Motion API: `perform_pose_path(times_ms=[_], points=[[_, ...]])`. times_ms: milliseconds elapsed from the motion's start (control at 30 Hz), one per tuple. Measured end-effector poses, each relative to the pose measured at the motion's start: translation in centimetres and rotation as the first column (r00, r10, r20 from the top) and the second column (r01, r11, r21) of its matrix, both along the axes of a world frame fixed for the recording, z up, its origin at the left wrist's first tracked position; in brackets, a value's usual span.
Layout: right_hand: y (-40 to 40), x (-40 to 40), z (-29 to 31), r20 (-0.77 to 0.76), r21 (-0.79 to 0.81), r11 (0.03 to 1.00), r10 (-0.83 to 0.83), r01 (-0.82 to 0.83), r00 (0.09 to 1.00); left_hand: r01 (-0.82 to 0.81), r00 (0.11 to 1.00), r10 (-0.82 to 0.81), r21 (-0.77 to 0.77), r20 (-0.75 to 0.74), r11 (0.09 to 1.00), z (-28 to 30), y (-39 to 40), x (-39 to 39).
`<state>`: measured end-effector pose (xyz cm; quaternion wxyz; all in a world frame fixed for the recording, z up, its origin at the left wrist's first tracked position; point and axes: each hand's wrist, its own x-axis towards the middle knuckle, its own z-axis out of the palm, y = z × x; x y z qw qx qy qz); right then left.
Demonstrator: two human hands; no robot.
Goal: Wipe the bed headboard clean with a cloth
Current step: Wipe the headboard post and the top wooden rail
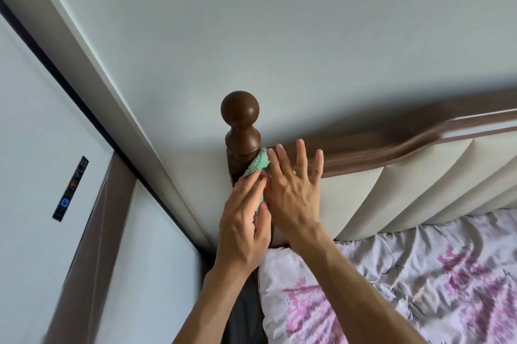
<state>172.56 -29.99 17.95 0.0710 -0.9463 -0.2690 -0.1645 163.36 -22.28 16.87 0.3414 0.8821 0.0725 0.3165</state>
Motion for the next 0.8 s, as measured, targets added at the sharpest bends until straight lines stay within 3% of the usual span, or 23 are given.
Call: perform_pose_path(times_ms=[133,300,333,400,467,533,633,700,800], points=[[-2.0,2.8,0.6,0.014,0.028,0.995,0.091,-0.091,0.996,0.059,0.986,-0.02,0.234,-0.168,0.97,0.7,-0.1,0.5],[-3.2,5.6,2.4,0.082,0.155,0.978,-0.153,0.139,0.985,0.116,0.939,0.049,0.451,-0.34,0.885,1.5,-1.8,2.5],[-3.2,5.3,2.7,0.128,0.208,0.967,-0.173,0.144,0.977,0.102,0.933,0.071,0.448,-0.353,0.888,1.6,-2.3,3.2],[-3.5,4.2,2.0,0.194,0.336,0.942,-0.047,-0.022,0.98,0.088,0.922,0.085,0.418,-0.378,0.904,2.1,-2.8,4.9],[-4.0,2.8,1.1,0.094,0.368,0.914,0.144,-0.169,0.985,0.139,0.923,0.021,0.385,-0.384,0.912,2.4,-2.4,6.4],[-4.7,2.7,0.7,0.003,0.27,0.954,0.131,-0.127,0.991,0.156,0.935,-0.042,0.301,-0.352,0.941,2.8,-1.9,6.7],[-5.3,4.4,1.4,0.036,0.046,0.995,-0.085,0.084,0.996,0.073,0.956,-0.009,0.207,-0.292,0.976,2.9,-1.8,5.2],[-4.7,5.0,2.2,0.008,-0.014,0.989,-0.15,0.15,0.989,0.076,0.961,-0.028,0.163,-0.276,0.984,2.7,-2.0,4.2],[-2.9,4.3,1.0,-0.134,0.083,0.996,0.033,-0.022,0.99,0.08,0.967,-0.048,0.118,-0.251,0.99,2.5,-2.2,3.9]])
